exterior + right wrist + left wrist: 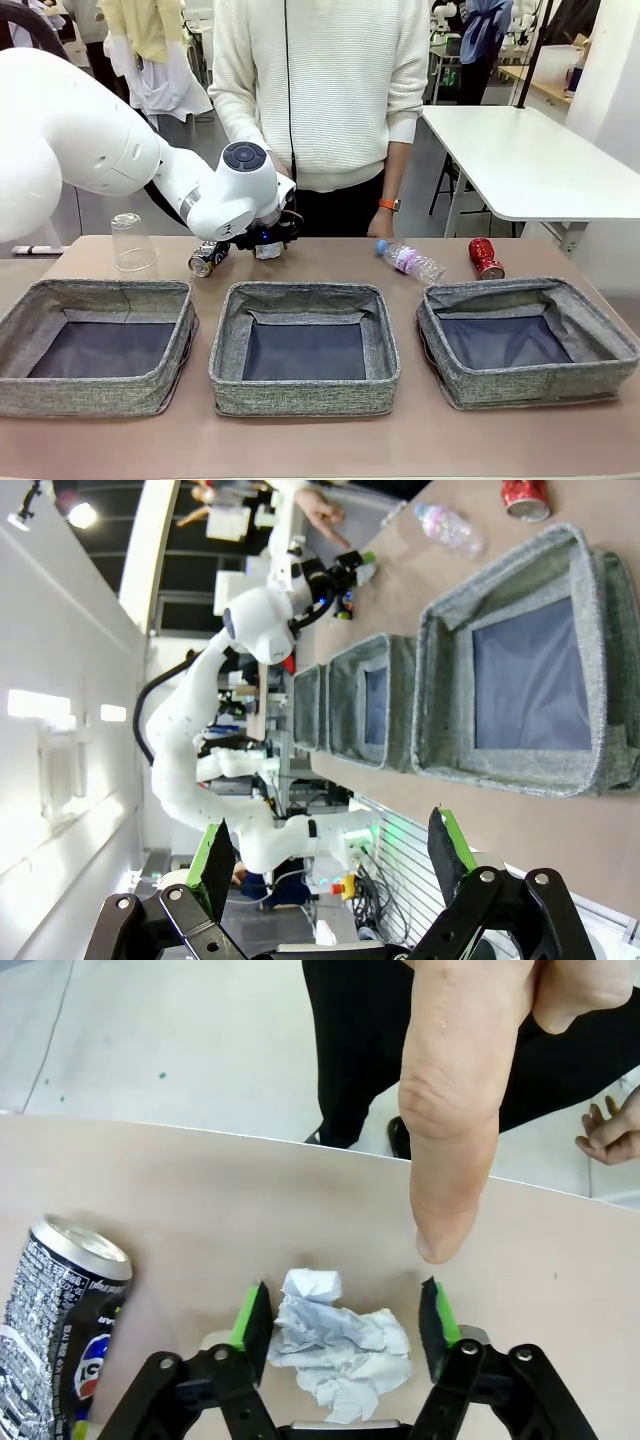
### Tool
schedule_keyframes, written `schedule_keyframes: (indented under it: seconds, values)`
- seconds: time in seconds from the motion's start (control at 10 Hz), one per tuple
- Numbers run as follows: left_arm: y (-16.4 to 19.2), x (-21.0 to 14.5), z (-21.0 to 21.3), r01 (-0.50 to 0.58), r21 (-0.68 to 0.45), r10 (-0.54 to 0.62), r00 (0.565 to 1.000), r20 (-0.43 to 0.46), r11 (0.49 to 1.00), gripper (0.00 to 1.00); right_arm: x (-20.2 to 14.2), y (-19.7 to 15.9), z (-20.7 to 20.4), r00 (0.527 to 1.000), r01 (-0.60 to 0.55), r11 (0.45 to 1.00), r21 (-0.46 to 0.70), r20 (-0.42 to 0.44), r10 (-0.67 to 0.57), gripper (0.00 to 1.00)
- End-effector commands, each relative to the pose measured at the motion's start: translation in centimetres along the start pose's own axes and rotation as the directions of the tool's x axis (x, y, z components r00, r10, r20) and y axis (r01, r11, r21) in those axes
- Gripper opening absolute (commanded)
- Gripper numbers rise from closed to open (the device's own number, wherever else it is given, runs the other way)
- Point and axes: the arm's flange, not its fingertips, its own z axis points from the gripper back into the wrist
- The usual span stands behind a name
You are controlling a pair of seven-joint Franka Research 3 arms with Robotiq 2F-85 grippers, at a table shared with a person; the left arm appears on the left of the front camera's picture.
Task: Sort the waste into the appropriate baskets.
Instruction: Pick up the waste item pointed out by the person.
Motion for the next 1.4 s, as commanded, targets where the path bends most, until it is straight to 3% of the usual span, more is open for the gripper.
schedule_keyframes:
  seconds: [0.0,0.3,0.4,1.0,1.1,1.3]
  values:
    - [0.2,0.2,0.1,0.011,0.010,-0.011,1.000,0.028,1.000,0.00,0.1,0.1,-0.1,1.000,-0.026,0.999,0.019,0.012,0.026,1.00]
    - [0.4,0.1,0.0,0.012,0.013,-0.012,1.000,0.026,1.000,0.04,0.1,0.1,-0.1,1.000,-0.026,0.999,0.019,0.012,0.026,1.00]
    - [0.4,0.1,0.0,0.010,0.019,-0.011,1.000,0.025,1.000,0.00,0.1,0.1,-0.1,1.000,-0.026,0.999,0.019,0.012,0.026,1.00]
    - [1.0,0.4,1.0,-0.018,0.048,0.018,1.000,0.001,0.999,0.00,0.1,0.1,-0.1,1.000,-0.026,0.999,0.019,0.012,0.026,1.00]
    - [1.7,0.5,3.0,-0.048,0.058,0.050,0.998,-0.036,0.997,0.00,0.1,0.1,-0.1,1.000,-0.026,0.999,0.019,0.012,0.026,1.00]
    - [4.6,0.7,11.5,-0.010,0.151,0.028,0.992,-0.121,0.988,0.00,0.1,0.1,-0.1,1.000,-0.026,0.999,0.019,0.012,0.026,1.00]
